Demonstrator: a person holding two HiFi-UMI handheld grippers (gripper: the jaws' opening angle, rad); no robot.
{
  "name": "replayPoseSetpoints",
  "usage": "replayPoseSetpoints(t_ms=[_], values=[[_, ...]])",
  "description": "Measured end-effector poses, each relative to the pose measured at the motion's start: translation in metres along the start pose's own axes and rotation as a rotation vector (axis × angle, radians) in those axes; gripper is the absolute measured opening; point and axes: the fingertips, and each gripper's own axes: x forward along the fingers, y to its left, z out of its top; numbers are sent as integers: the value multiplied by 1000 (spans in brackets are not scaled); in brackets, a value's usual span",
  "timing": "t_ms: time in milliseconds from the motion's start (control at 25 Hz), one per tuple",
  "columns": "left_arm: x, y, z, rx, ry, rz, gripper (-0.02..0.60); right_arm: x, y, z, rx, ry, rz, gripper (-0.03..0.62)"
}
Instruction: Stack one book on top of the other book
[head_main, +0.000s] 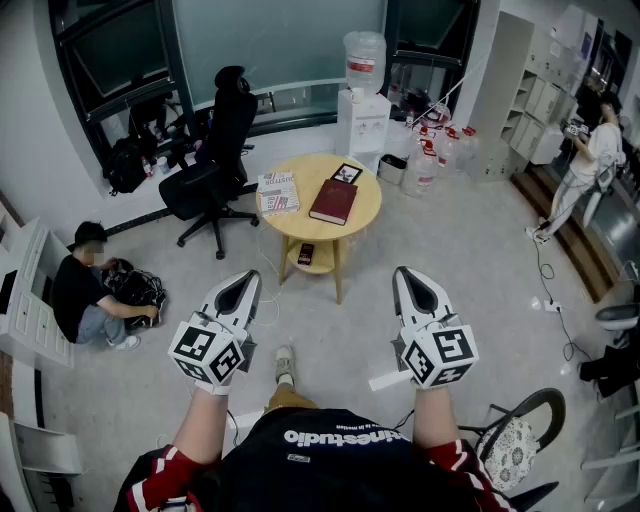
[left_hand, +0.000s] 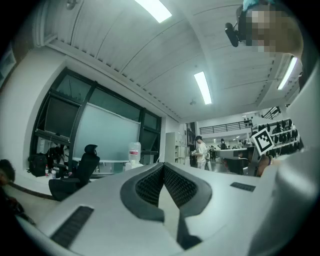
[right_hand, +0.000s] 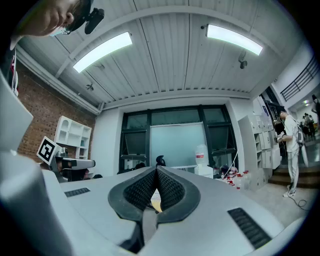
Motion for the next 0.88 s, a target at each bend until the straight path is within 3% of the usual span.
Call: replayPoseSetpoints(t_ms=[440, 880], values=[[-7, 22, 0, 9, -3, 40, 17, 6, -13, -15, -30, 44, -91, 26], [-3, 50, -8, 9, 9, 66, 17, 30, -4, -24, 22, 25, -66, 26]])
